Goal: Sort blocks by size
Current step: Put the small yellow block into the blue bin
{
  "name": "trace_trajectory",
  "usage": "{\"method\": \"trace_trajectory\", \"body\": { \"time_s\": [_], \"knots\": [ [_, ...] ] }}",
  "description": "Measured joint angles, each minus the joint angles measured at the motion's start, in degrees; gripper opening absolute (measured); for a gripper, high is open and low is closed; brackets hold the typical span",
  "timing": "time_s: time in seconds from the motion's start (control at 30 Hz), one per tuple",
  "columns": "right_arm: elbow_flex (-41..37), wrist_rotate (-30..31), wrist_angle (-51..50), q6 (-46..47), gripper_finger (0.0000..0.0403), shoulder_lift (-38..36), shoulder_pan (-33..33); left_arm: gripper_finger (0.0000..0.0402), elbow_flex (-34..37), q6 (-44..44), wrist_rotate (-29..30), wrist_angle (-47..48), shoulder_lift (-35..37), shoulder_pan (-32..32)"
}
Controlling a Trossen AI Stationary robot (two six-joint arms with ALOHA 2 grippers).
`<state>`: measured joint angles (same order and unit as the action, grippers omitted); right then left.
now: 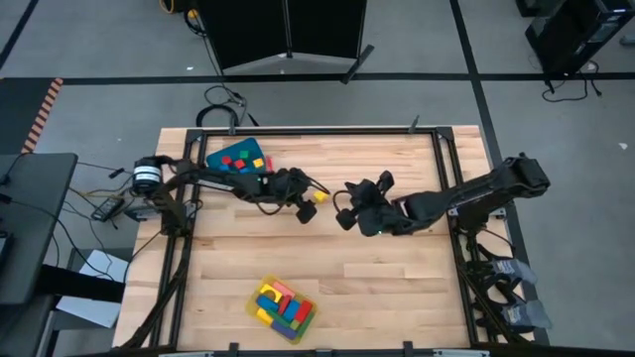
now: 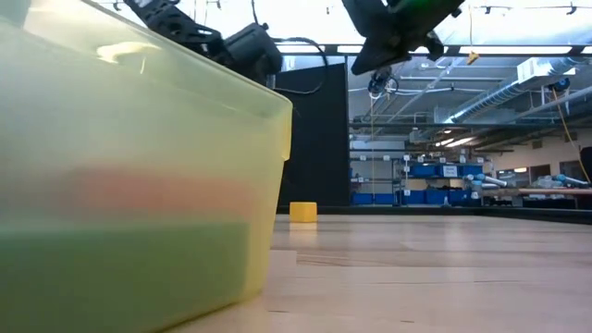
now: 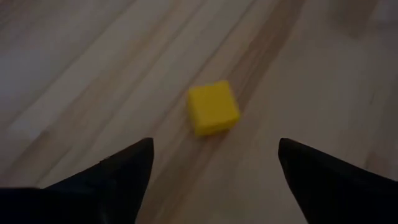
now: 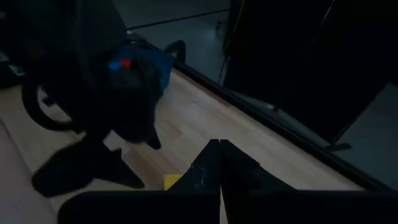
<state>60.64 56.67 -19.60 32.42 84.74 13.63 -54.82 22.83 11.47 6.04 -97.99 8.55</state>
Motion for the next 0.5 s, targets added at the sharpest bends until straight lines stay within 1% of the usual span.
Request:
{"method": "trace_trajectory", "body": {
  "time_s": [0.13, 0.23, 0.37, 0.5],
  "knots": [
    [0.0, 1.7, -0.7, 1.1, 0.0008, -0.3, 2.1, 0.0380, -3.9, -0.2, 0.3, 1.0, -4.6, 0.0],
    [0.0, 2.2, -0.8, 1.5, 0.0008, -0.2, 3.1, 0.0396, -7.6, -0.4, 0.9, 2.7, -8.3, 0.1],
    [0.0, 2.3, -1.2, 2.4, 0.0008, -0.2, 4.1, 0.0397, -11.6, -1.4, 2.1, 3.7, -12.9, 0.1],
    [0.0, 2.3, -1.2, 2.6, 0.0008, -0.2, 5.1, 0.0383, -15.1, -1.5, 4.4, 5.7, -16.8, 0.1]
  ]
}}
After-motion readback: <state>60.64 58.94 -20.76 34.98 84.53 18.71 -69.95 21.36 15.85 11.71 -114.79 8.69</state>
